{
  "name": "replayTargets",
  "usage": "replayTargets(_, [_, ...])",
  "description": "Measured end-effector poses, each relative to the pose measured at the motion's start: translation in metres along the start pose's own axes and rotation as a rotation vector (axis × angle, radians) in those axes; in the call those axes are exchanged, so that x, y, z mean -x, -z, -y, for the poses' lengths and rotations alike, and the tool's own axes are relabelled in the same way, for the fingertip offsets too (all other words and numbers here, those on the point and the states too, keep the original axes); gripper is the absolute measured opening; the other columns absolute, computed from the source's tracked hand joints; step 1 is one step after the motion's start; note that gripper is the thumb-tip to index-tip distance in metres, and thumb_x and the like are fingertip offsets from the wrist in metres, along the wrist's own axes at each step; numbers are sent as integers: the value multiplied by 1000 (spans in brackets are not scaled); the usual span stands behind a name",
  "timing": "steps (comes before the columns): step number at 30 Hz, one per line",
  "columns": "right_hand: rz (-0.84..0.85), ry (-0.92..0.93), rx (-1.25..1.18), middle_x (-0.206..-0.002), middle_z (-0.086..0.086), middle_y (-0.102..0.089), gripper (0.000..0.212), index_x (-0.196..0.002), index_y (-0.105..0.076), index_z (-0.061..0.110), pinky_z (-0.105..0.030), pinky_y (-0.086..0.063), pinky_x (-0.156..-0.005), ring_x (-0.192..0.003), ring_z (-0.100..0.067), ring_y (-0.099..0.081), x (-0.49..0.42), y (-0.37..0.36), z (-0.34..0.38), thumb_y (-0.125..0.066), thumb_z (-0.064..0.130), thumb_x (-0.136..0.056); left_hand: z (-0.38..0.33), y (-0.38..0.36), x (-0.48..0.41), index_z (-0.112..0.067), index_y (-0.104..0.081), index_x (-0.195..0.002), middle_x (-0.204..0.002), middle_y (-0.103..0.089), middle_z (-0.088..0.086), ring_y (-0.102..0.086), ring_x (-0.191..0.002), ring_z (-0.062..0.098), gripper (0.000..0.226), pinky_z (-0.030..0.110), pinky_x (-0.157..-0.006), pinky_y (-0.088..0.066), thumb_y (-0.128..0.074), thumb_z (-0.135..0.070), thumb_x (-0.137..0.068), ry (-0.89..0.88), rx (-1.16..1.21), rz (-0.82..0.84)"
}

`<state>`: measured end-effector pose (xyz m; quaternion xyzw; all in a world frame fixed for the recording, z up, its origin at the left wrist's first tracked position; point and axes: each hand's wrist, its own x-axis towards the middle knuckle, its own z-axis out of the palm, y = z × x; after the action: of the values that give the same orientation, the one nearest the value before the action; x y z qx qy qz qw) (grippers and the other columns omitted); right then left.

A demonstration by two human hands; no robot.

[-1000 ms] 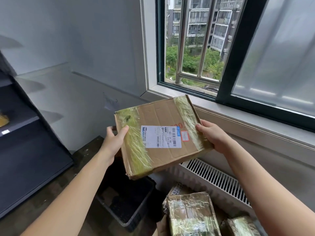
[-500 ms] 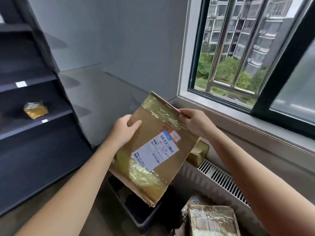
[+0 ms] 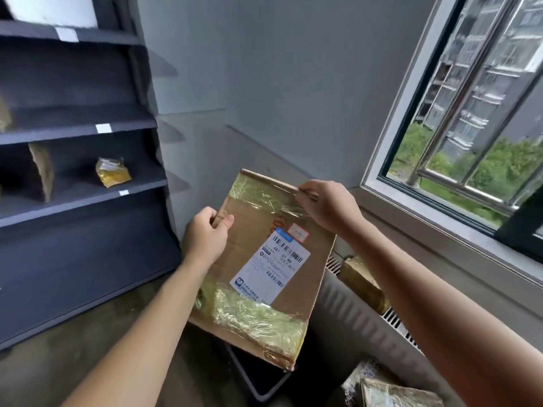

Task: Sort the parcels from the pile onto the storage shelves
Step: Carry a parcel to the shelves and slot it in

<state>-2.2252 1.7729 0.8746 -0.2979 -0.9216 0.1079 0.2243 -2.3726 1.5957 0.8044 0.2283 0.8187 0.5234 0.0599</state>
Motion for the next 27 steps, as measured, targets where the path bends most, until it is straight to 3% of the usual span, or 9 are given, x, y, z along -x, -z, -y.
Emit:
replayTargets(3, [-45,28,-60,-132,-2,-59,40,-128,-61,25,-39,-47,-97,-125,-27,-50,-13,-34,40,-62,41,-91,27,45,-12,-6,-47,-76,-65,-51,2,-46,-60,23,34,32,-56,-32,-61,-31,-94,69,52,-125])
replayTargets(5, [-19,-1,-219,-151,-5,-39,65,-145,-42,24,-43,-40,-109,-139,-26,-38,-18,-58,72,-66,42,-88,46,76,-19,-10,-43,-72,-65,-49,1,-45,-61,23,34,32,-56,-32,-60,-30,-94,106,101,-206])
replayTargets(7, [11,-13,-398,-158,-7,-27,86,-155,-22,23,-36,-30,-116,-145,-22,-28,-21,-79,111,-70,43,-86,64,109,-25,-12,-43,-73,-66,-49,-1,-46,-61,22,33,33,-58,-35,-59,-30,-95,137,150,-275])
replayTargets(9, [52,-39,-572,-155,-6,-32,95,-157,-13,20,-25,-29,-111,-142,-17,-34,-23,-98,151,-73,41,-85,80,141,-28,-13,-45,-73,-67,-50,-1,-48,-62,22,31,34,-60,-37,-58,-29,-95,158,169,-344])
replayTargets(13, [226,-44,-855,-130,8,-59,83,-151,-22,23,-25,-44,-101,-116,-7,-61,-30,-139,224,-75,25,-87,111,209,-33,-14,-44,-73,-67,-50,-3,-47,-63,21,31,33,-58,-34,-56,-31,-96,200,142,-484])
replayTargets(16, [374,-12,-993,-132,10,-58,93,-152,-22,29,-29,-47,-103,-115,-3,-61,-37,-161,275,-81,22,-81,133,254,-30,-10,-49,-85,-74,-54,-4,-51,-68,20,25,33,-62,-36,-55,-31,-97,229,132,-544])
replayTargets(22, [595,61,-1108,-125,3,-62,100,-152,-18,36,-47,-50,-101,-113,-18,-64,-49,-193,375,-82,19,-78,172,331,-31,-11,-43,-86,-74,-50,-1,-50,-66,18,25,32,-56,-34,-51,-31,-99,280,118,-654])
replayTargets(25, [652,131,-1097,-121,5,-64,91,-146,-24,37,-45,-51,-99,-109,-14,-66,-62,-216,422,-81,17,-79,190,367,-38,-9,-43,-91,-76,-51,-1,-50,-65,15,25,30,-54,-34,-50,-31,-100,330,105,-706])
replayTargets(27, [698,165,-1110,-118,7,-65,86,-142,-25,41,-34,-56,-88,-103,-9,-66,-70,-230,456,-80,15,-80,204,392,-45,-8,-43,-93,-77,-50,-1,-50,-66,17,25,31,-55,-34,-50,-31,-100,348,122,-744])
